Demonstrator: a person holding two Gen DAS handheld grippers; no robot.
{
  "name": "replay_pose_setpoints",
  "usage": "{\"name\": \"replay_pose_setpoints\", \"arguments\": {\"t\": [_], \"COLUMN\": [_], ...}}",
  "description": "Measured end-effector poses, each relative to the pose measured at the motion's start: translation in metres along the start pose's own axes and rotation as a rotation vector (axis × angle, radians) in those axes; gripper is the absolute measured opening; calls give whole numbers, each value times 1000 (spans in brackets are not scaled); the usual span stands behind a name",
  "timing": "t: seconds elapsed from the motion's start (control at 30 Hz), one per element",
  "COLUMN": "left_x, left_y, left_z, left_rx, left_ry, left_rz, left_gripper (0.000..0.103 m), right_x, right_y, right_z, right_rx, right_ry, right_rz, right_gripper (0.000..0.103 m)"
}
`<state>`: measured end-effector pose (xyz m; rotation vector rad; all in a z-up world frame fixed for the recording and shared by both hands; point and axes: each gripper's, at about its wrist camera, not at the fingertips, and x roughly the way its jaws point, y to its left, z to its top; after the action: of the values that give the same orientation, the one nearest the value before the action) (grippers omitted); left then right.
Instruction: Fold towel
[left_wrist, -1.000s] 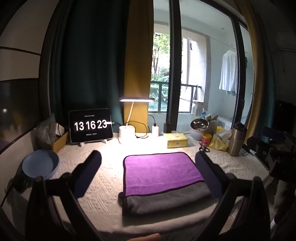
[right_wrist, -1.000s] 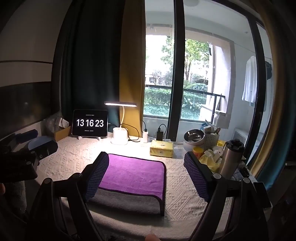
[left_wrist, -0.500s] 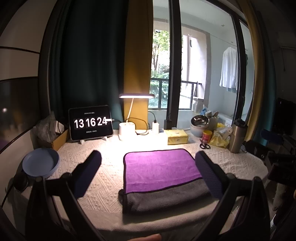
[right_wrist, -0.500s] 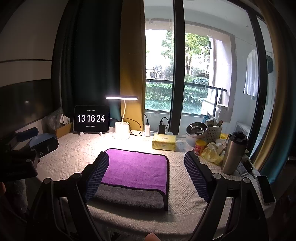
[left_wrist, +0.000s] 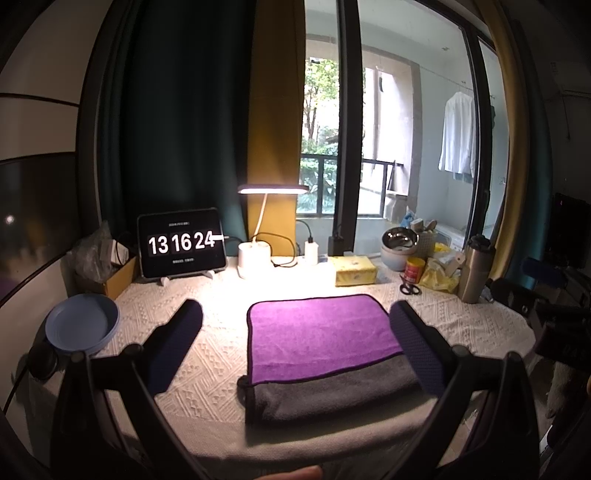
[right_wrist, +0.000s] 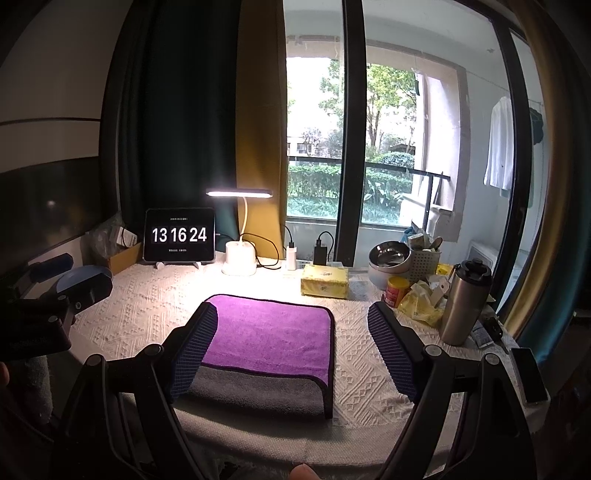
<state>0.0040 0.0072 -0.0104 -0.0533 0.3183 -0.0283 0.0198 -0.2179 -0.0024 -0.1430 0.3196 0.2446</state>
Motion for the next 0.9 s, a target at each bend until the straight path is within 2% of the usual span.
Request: {"name": "replay_pose_setpoints", "arguments": {"t": [0.9], "left_x": [1], "left_y": [0], "left_z": [-1], "left_rx": [8], "left_ry": [8], "left_rz": [1], "left_gripper": [102], "right_x": [3], "right_y": [-7], "right_z": [0], "right_rx": [7], "right_ry": [17], "right_rz": [-11], "right_gripper": [86]}}
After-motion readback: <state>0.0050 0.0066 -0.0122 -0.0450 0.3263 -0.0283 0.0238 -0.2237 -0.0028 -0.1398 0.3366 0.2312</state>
